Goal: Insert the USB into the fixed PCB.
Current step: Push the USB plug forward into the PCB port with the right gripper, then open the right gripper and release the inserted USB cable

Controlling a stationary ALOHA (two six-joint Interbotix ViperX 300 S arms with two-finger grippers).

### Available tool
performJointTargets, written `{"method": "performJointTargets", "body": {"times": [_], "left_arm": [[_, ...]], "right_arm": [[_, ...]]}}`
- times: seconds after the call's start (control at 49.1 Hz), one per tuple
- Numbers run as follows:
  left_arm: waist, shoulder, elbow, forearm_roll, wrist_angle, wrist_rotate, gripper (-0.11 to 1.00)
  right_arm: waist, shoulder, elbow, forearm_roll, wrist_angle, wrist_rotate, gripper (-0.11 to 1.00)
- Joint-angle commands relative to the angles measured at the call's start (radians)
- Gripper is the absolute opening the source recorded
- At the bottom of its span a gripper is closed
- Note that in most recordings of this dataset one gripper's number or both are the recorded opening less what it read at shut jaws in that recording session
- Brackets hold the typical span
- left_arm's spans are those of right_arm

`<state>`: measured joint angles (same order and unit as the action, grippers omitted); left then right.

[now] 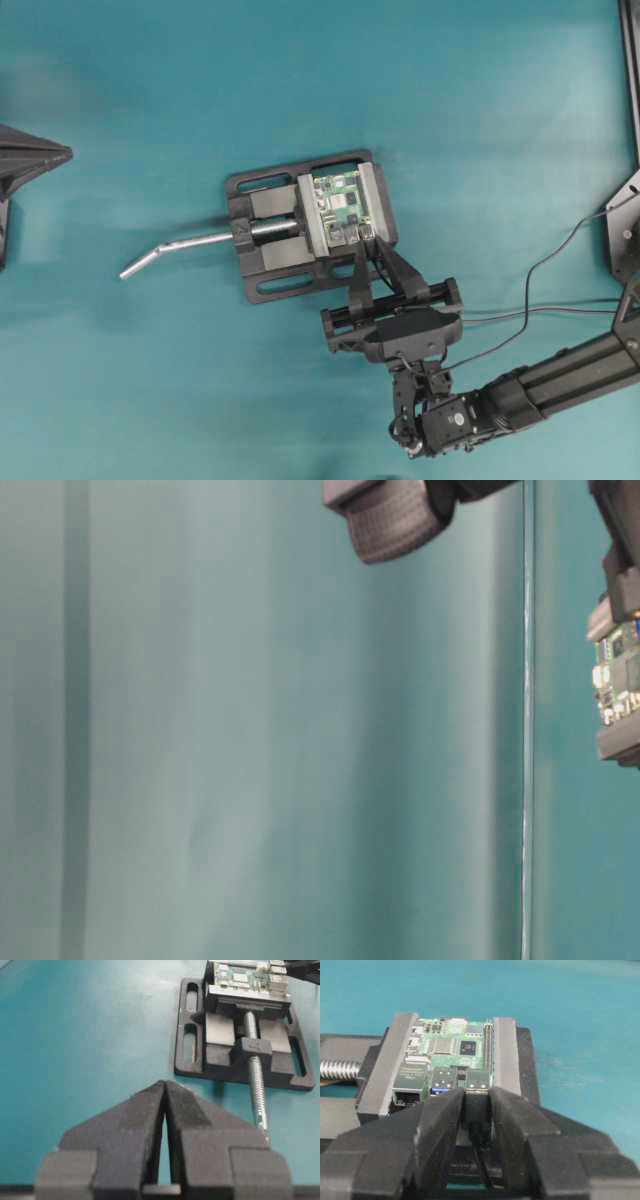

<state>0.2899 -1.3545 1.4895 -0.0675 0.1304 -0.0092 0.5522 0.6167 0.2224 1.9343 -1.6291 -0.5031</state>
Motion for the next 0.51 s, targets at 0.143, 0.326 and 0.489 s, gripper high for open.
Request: {"method": "performJointTargets", "body": {"times": [0.143, 0.326, 0.489], "left_arm": [[0.005, 0.008, -0.029, 0.003, -0.006, -0.003, 0.00], [0.005, 0.009, -0.029, 0.003, -0.006, -0.003, 0.00], [0.003, 0.009, -0.029, 0.003, -0.006, -0.003, 0.00]], "right_arm": [[0.020, -0.052, -0.009, 0.002, -0.005, -0.002, 0.39], [0.029, -0.058, -0.009, 0.000, -0.008, -0.003, 0.39], [0.035, -0.064, -0.009, 0.002, -0.014, -0.006, 0.40]]}}
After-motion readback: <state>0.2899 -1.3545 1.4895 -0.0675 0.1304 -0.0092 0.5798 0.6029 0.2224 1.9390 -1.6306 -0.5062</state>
